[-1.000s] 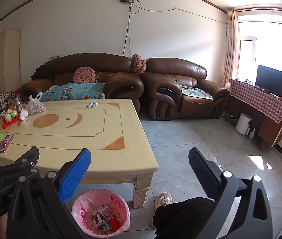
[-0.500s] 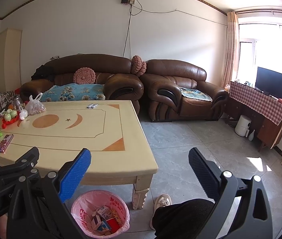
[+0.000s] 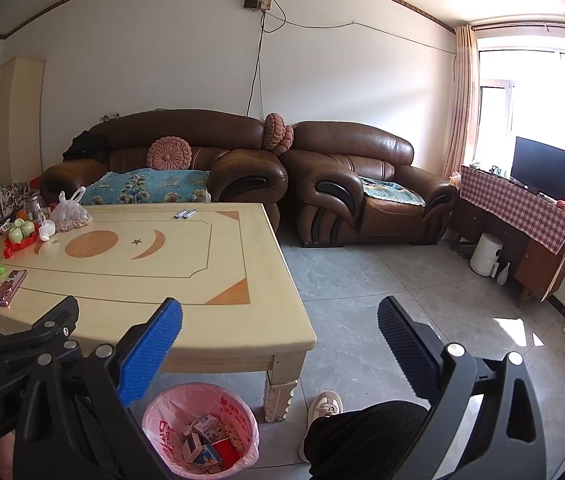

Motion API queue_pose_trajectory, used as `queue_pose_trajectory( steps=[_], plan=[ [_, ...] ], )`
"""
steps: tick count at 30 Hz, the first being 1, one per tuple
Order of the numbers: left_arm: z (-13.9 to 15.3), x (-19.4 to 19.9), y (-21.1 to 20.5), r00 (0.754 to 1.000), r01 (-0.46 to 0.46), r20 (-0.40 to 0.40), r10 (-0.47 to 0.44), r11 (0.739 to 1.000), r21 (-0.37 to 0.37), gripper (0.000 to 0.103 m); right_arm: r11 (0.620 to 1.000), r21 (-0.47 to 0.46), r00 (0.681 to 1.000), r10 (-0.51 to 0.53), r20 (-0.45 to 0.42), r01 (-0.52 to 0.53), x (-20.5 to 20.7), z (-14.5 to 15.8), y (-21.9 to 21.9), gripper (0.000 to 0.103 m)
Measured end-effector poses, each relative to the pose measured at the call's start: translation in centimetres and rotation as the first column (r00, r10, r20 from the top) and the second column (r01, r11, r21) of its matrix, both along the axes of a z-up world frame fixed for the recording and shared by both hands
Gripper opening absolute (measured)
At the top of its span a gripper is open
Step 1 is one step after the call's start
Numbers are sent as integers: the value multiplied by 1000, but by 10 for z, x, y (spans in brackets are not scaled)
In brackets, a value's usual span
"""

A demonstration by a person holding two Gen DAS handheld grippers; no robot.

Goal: Collect trash

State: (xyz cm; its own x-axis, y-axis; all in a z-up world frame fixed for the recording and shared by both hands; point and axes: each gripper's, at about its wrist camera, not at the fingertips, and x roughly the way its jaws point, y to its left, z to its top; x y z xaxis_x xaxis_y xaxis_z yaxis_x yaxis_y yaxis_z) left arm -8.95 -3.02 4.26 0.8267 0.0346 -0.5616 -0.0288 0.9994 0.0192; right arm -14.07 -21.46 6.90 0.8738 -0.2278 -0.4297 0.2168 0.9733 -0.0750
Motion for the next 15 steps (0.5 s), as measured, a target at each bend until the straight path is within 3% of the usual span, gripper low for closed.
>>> queue_pose_trajectory(
  steps=[15],
  plan=[
    [0, 2, 1, 1000, -11, -18, 11, 1000, -9, 97, 1000, -1, 1000, 10, 0, -10, 1, 1, 0, 96]
  ],
)
